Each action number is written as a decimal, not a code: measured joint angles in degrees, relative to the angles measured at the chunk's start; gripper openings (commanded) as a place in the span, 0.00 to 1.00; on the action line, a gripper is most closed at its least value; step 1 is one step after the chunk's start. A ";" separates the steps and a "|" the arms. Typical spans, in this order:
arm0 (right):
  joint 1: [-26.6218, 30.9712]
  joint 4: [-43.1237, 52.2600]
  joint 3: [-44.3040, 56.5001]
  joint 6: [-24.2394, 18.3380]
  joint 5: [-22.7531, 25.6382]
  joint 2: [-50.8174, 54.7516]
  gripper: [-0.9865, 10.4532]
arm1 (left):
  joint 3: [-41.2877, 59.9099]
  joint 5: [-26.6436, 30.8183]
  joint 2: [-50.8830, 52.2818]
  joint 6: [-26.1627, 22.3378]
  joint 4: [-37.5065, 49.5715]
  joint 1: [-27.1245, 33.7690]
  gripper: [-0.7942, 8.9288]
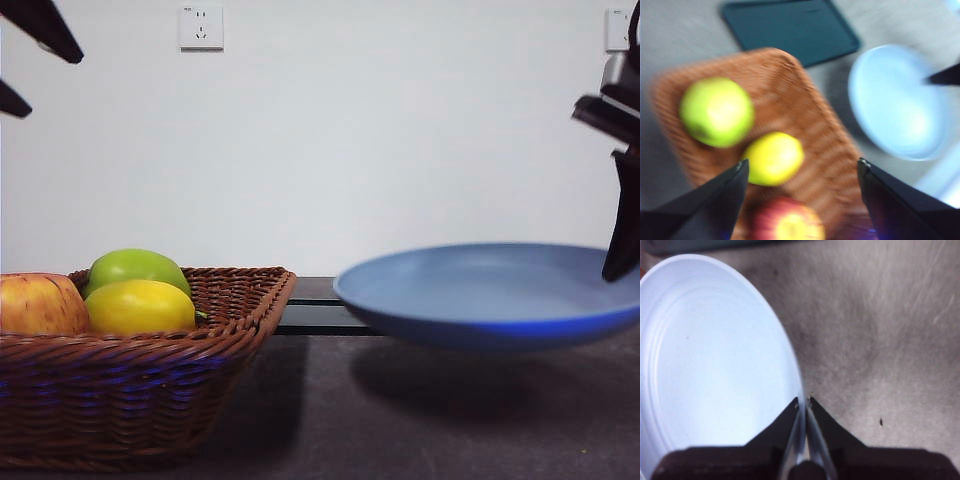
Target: Take the lemon from the basket,put the lemon in the plate,hand out the plate
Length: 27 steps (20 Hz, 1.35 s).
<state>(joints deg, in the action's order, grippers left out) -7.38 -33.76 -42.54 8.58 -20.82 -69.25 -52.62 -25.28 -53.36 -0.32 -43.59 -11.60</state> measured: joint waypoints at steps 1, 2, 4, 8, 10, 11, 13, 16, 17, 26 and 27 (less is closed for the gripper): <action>0.00 -0.22 0.00 0.00 0.00 1.14 0.09 | -3.34 4.42 -2.01 -1.84 -2.19 -1.31 0.48; 0.00 -0.42 0.00 0.00 -0.02 1.95 0.09 | -6.49 8.79 -4.24 -3.67 -4.31 -2.71 0.48; 0.00 -0.81 0.00 0.00 0.00 3.17 0.09 | -11.50 15.58 -8.61 -7.89 -8.35 -5.77 0.48; 0.15 -0.94 0.00 0.00 -0.02 4.50 0.09 | -15.08 19.80 -15.58 -19.98 -10.60 -13.70 0.48; 0.85 -0.92 0.00 -0.02 -0.04 4.50 0.09 | -15.08 19.80 -18.82 -24.85 -10.64 -16.57 0.48; 1.18 -0.92 0.00 0.00 -0.02 4.50 0.09 | -15.08 19.85 -20.76 -26.80 -10.62 -17.75 0.48; 1.75 -0.94 0.00 -0.04 -0.02 4.50 0.09 | -15.08 20.00 -24.50 -29.09 -9.64 -19.08 0.48; 2.16 -0.90 0.00 -0.26 0.00 4.50 0.09 | -15.08 19.96 -30.01 -30.32 -7.23 -19.67 0.48; 2.16 -0.94 0.00 -0.28 -0.02 4.50 0.09 | -15.08 19.98 -31.69 -30.58 -7.23 -19.69 0.48; 2.16 -0.42 0.00 -0.48 -0.02 4.50 0.09 | -15.08 19.98 -42.21 -32.94 -7.21 -19.69 0.48; 2.16 -0.24 0.00 -0.48 -0.02 4.50 0.09 | -15.08 19.98 -43.08 -33.16 -7.23 -19.69 0.48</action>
<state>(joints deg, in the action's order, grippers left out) -5.21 -34.00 -42.54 8.10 -20.84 -64.75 -67.70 -5.30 -96.44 -33.47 -50.83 -31.29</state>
